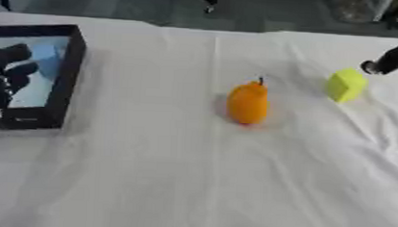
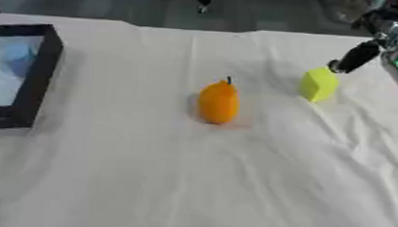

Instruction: Pick up the objects with one hand, pass them to the other hand, and then place them into the box on the other side of the table.

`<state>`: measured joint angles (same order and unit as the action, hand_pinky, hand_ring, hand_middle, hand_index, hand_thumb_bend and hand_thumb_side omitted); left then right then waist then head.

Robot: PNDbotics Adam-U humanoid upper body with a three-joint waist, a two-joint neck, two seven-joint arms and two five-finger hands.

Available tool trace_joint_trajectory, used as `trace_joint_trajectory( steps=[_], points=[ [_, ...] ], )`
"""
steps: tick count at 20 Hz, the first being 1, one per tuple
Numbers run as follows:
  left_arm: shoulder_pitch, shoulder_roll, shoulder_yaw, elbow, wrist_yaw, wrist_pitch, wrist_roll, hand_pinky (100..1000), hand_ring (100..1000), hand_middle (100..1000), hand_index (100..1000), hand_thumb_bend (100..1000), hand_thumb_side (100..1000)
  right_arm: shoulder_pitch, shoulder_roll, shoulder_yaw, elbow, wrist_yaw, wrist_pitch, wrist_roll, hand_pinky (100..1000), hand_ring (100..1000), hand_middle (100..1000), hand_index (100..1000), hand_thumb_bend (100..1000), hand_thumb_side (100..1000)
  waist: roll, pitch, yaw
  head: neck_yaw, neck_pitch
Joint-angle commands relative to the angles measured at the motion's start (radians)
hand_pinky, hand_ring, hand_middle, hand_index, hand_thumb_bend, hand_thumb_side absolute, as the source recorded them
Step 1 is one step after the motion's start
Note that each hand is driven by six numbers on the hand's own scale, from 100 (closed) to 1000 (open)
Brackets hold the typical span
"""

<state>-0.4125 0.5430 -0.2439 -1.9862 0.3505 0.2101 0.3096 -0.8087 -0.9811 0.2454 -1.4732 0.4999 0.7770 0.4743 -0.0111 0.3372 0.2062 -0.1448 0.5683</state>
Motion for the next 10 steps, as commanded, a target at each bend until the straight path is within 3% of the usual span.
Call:
trace_joint_trajectory(
  steps=[1,10],
  points=[
    [-0.002,0.012,0.008,-0.014,-0.006,0.002,0.009,1000,889,906,796,100,796,-0.009,-0.054,-0.017,-0.014,0.007,0.130,0.171,942,967,931,899,414,100,-0.013,-0.002,0.002,-0.006,-0.013],
    [0.002,0.015,0.006,-0.014,-0.013,0.010,0.012,1000,883,887,781,100,783,-0.026,-0.083,-0.010,-0.024,0.038,0.130,0.349,958,982,941,903,435,100,-0.016,-0.002,0.001,-0.011,-0.014]
  ],
)
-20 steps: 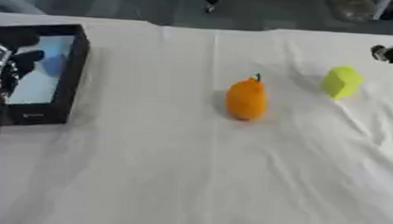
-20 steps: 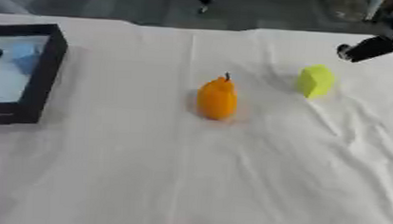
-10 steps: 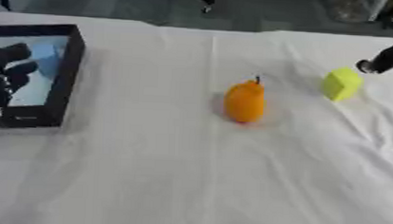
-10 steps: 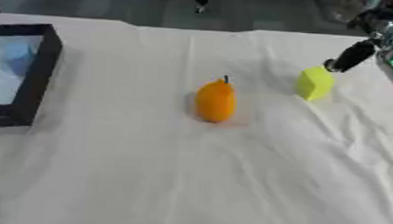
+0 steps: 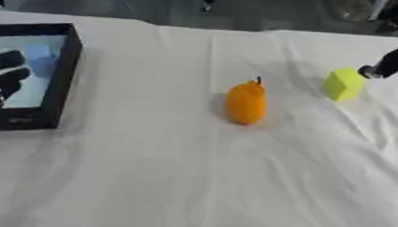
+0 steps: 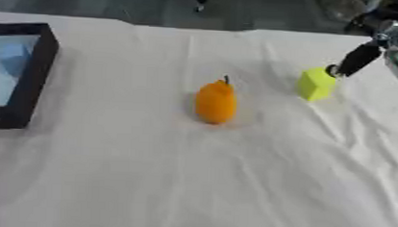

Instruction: Pick up the objects with one hand, pass them to the other hand, and then place them into the box on the other side of the table.

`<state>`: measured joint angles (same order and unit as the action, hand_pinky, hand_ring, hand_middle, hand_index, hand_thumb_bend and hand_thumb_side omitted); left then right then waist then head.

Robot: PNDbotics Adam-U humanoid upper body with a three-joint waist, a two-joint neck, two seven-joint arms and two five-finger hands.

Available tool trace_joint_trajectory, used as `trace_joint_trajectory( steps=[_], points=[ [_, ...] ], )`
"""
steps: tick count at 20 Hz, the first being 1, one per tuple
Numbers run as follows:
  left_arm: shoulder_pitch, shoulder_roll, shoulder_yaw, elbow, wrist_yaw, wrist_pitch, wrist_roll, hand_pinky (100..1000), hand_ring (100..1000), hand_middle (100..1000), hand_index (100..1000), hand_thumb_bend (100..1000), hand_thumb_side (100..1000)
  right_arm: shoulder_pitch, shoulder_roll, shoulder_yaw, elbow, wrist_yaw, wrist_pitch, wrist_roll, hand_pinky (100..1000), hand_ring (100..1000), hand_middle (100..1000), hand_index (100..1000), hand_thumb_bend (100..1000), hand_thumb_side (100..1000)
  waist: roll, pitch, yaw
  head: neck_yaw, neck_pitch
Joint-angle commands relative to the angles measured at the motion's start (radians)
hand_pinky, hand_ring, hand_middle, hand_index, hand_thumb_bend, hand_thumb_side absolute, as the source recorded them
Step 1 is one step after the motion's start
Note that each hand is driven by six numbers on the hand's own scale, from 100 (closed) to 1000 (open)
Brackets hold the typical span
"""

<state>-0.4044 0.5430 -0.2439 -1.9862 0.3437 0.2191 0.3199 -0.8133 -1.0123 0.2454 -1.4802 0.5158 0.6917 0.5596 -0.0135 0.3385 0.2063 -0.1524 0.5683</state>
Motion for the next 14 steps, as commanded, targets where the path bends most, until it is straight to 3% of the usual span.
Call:
trace_joint_trajectory(
  steps=[1,4,9,14],
  points=[
    [-0.006,0.016,0.006,-0.014,-0.007,0.001,0.002,1000,883,887,780,100,781,-0.024,-0.055,-0.009,-0.018,0.029,0.215,0.292,959,984,941,902,420,100,-0.015,-0.004,0.002,-0.005,-0.015],
    [-0.006,0.016,0.008,-0.014,-0.009,0.002,0.002,1000,881,885,778,100,782,-0.022,-0.061,-0.008,-0.021,0.014,0.215,0.341,961,986,942,902,388,109,-0.019,-0.002,0.004,-0.007,-0.017],
    [-0.007,0.018,0.008,-0.014,-0.011,0.005,0.005,1000,880,881,774,100,780,-0.008,-0.076,-0.003,-0.004,-0.093,0.215,0.347,961,986,945,907,357,172,-0.024,0.005,0.006,-0.007,-0.024],
    [-0.013,0.018,0.008,-0.014,-0.010,0.005,0.005,1000,878,878,771,100,780,0.002,-0.085,0.010,0.004,-0.143,0.215,0.347,967,994,951,913,347,220,-0.027,0.009,0.010,-0.016,-0.031]
  ],
)
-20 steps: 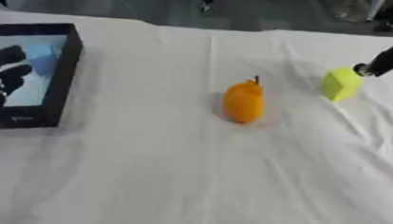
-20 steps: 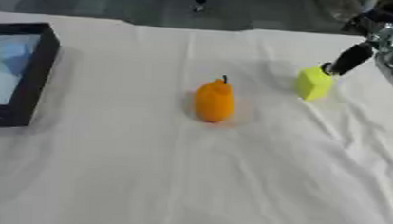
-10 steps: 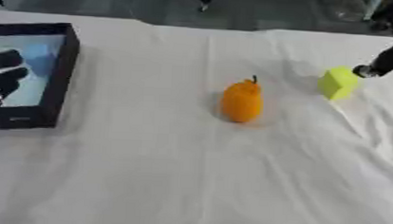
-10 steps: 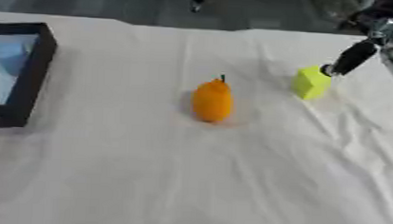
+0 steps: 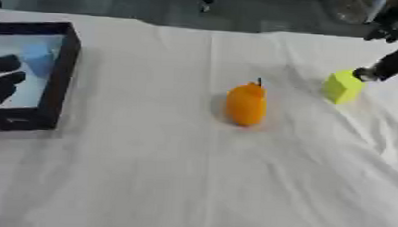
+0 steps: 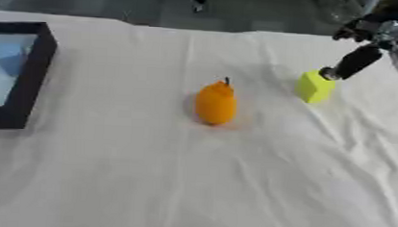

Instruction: Pick up the objects with one hand, pass them to the other hand, and then place them into the box on the other side of the table.

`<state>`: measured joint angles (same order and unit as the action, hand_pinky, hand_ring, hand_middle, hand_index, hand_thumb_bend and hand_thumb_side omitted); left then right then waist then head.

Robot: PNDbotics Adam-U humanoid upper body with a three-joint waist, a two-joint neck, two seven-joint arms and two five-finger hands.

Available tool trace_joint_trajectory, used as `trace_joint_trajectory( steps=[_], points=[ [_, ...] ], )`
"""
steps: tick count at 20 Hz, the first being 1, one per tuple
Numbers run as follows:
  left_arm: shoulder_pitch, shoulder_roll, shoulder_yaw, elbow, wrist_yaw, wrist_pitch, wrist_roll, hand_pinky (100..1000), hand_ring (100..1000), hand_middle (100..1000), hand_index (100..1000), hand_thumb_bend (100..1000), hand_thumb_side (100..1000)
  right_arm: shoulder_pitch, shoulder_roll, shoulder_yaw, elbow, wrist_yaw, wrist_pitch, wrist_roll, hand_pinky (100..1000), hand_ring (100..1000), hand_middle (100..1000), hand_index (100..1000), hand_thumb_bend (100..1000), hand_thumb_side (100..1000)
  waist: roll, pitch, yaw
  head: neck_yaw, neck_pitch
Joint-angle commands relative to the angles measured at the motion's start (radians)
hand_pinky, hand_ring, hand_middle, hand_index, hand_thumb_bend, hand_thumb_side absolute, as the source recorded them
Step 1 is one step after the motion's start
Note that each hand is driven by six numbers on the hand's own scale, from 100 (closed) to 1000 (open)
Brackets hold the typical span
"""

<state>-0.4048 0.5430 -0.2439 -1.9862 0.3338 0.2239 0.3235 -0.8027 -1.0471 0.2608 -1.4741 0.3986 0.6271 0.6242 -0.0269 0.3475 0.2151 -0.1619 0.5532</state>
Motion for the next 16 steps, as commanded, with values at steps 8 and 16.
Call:
trace_joint_trajectory(
  steps=[8,16],
  points=[
    [-0.013,0.017,0.008,-0.014,0.004,0.005,0.004,1000,876,874,765,100,783,-0.001,-0.053,-0.006,0.016,-0.071,0.280,0.283,961,985,945,916,343,281,-0.009,0.003,-0.003,-0.011,-0.012],
    [-0.003,0.017,0.009,-0.014,0.000,0.013,0.007,1000,874,872,762,100,790,-0.013,-0.048,-0.042,0.047,-0.067,0.280,0.227,936,965,924,928,225,627,-0.006,0.000,-0.016,-0.008,-0.003]
  ],
)
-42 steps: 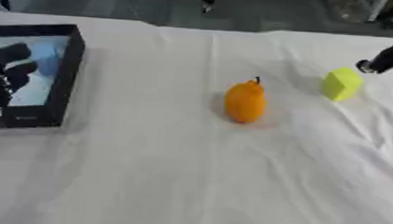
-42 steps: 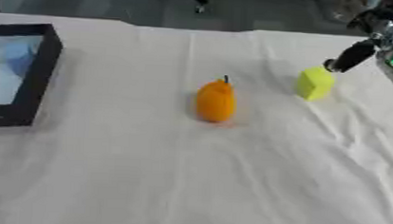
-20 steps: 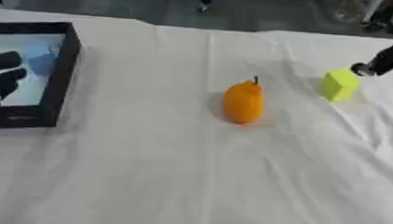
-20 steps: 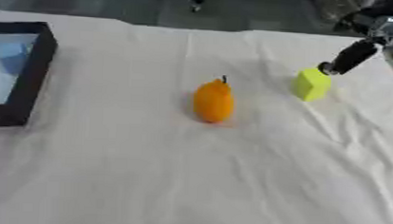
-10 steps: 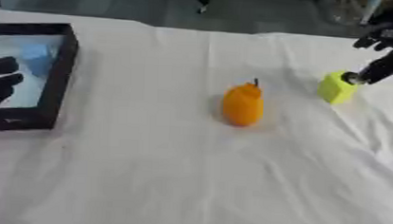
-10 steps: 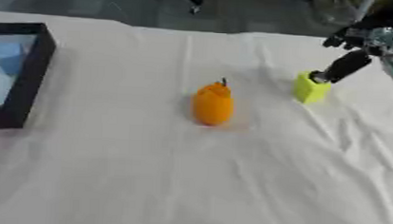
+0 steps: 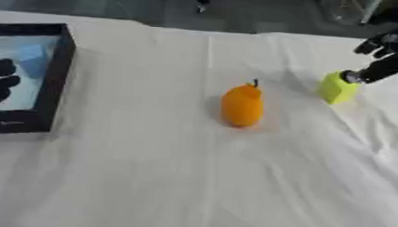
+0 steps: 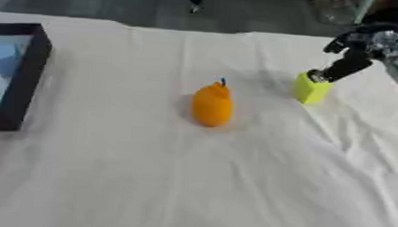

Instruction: Pick up the objects with one hand, pass them to the other hand, and then place them into the box on the other side of the table.

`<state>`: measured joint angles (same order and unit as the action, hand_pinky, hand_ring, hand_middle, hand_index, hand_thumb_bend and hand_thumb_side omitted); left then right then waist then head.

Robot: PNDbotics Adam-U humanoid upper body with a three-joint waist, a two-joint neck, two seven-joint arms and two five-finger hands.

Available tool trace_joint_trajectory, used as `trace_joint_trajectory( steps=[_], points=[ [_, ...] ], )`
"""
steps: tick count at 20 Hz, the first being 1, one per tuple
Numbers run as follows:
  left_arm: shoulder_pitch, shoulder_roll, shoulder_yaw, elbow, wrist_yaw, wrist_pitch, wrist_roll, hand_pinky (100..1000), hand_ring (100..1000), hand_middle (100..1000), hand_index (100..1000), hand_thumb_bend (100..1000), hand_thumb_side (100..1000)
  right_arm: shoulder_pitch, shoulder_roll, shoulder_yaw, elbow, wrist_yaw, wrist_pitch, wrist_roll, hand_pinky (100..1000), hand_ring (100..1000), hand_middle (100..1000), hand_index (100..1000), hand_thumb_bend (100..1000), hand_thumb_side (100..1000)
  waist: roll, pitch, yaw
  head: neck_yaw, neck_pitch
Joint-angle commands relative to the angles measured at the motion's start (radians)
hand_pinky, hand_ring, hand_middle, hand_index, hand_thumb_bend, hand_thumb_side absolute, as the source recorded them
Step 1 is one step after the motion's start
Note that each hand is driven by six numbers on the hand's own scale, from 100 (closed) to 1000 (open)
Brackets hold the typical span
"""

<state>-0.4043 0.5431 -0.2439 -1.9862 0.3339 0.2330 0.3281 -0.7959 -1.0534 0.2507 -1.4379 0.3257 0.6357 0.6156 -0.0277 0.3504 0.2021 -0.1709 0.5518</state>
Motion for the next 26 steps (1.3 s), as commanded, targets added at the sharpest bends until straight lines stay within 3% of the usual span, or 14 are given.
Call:
trace_joint_trajectory(
  steps=[1,5,7,10,17,20,21,22,26],
  points=[
    [-0.002,0.017,0.010,-0.014,0.000,0.005,0.003,1000,874,872,762,100,788,-0.020,-0.040,-0.037,0.017,0.000,0.271,0.208,930,963,924,934,212,687,-0.005,-0.004,-0.008,0.003,0.002],
    [0.002,0.019,0.009,-0.014,0.001,0.007,0.005,1000,874,871,761,100,786,0.006,-0.051,-0.049,0.029,-0.076,0.271,0.057,910,943,900,934,223,787,-0.007,-0.011,-0.023,0.008,0.012],
    [0.005,0.020,0.010,-0.014,0.001,0.008,0.008,1000,873,870,759,100,790,0.038,-0.070,-0.042,0.021,-0.138,0.271,-0.038,888,918,877,922,285,831,-0.008,-0.013,-0.026,0.008,0.015],
    [0.004,0.021,0.009,-0.014,0.004,0.013,0.012,1000,873,868,757,100,788,0.082,-0.091,-0.029,0.023,-0.229,0.271,-0.203,860,884,851,904,356,770,-0.009,-0.014,-0.028,0.007,0.016],
    [0.000,0.017,0.008,-0.014,0.007,0.019,0.013,1000,872,865,753,100,791,0.129,-0.097,0.038,-0.008,-0.539,0.271,-0.543,870,893,854,908,384,688,-0.008,-0.009,-0.024,0.001,0.016],
    [-0.003,0.015,0.005,-0.014,0.008,0.021,0.012,1000,872,863,749,100,792,0.136,-0.105,0.076,-0.076,-0.657,0.271,-0.601,903,923,875,919,406,462,-0.010,-0.007,-0.020,-0.002,0.014],
    [-0.004,0.015,0.005,-0.014,0.008,0.021,0.012,1000,872,863,749,100,792,0.139,-0.110,0.082,-0.097,-0.679,0.271,-0.602,903,923,875,919,406,462,-0.010,-0.006,-0.020,-0.003,0.013],
    [-0.004,0.015,0.005,-0.014,0.008,0.021,0.011,1000,873,862,747,100,795,0.138,-0.112,0.086,-0.117,-0.693,0.271,-0.596,913,932,880,925,416,243,-0.011,-0.006,-0.018,-0.004,0.011],
    [-0.001,0.013,0.004,-0.014,0.007,0.022,0.009,1000,874,862,747,100,796,0.117,-0.111,0.080,-0.124,-0.663,0.271,-0.558,916,934,881,925,415,204,-0.011,-0.006,-0.017,-0.004,0.010]
  ],
)
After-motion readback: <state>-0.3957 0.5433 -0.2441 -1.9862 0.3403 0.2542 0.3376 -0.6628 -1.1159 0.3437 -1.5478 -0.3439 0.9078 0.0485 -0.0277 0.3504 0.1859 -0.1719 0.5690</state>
